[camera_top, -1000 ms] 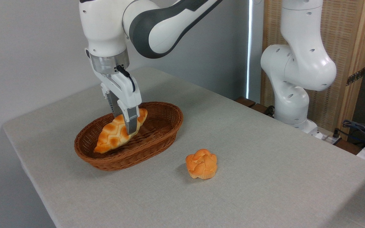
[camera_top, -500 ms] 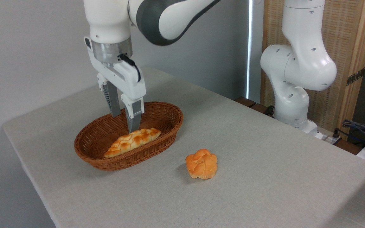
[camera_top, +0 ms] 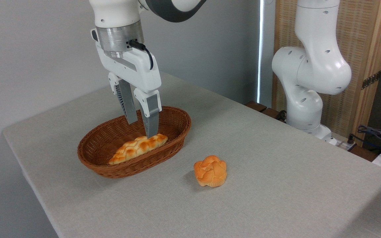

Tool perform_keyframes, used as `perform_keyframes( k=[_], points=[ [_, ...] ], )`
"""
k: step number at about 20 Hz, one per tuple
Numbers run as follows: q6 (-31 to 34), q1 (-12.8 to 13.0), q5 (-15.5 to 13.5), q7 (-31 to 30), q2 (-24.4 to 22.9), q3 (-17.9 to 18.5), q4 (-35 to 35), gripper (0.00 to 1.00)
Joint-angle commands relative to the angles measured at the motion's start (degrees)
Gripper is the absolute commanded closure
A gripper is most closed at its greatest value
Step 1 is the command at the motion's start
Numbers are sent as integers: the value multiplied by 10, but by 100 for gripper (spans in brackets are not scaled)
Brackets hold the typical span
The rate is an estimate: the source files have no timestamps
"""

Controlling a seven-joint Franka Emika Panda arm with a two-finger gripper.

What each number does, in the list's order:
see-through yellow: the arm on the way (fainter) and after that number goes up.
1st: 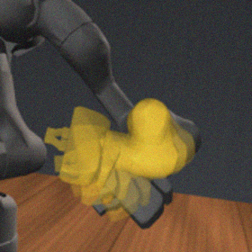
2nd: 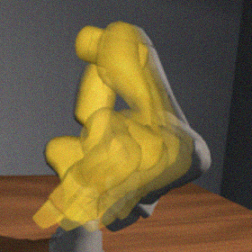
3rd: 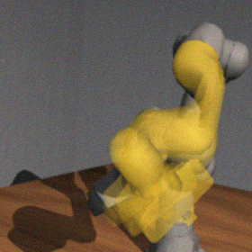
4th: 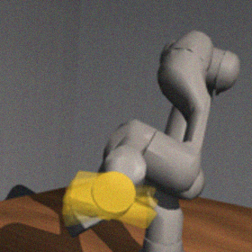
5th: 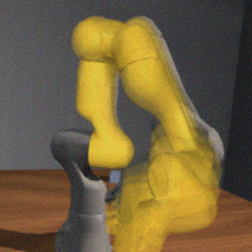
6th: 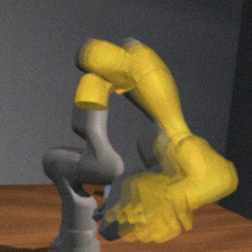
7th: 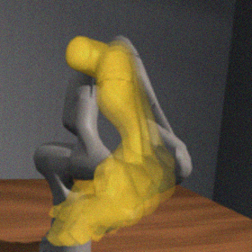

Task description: Put bread into the basket

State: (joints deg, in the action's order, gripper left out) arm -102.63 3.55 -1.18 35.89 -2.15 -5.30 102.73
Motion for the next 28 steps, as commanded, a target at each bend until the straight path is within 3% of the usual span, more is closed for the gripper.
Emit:
perform_keyframes(
  k=[1,4,8,11,21,28],
  points=[
    [25,4,10,24,-4,13,-7,0],
    [29,4,10,61,-15,32,-7,0],
    [29,2,9,60,-16,34,-8,0],
    [29,-15,8,65,-17,38,-8,0],
    [27,-16,8,14,-16,28,-9,0],
    [28,-19,8,-6,11,34,-86,0]
  ],
)
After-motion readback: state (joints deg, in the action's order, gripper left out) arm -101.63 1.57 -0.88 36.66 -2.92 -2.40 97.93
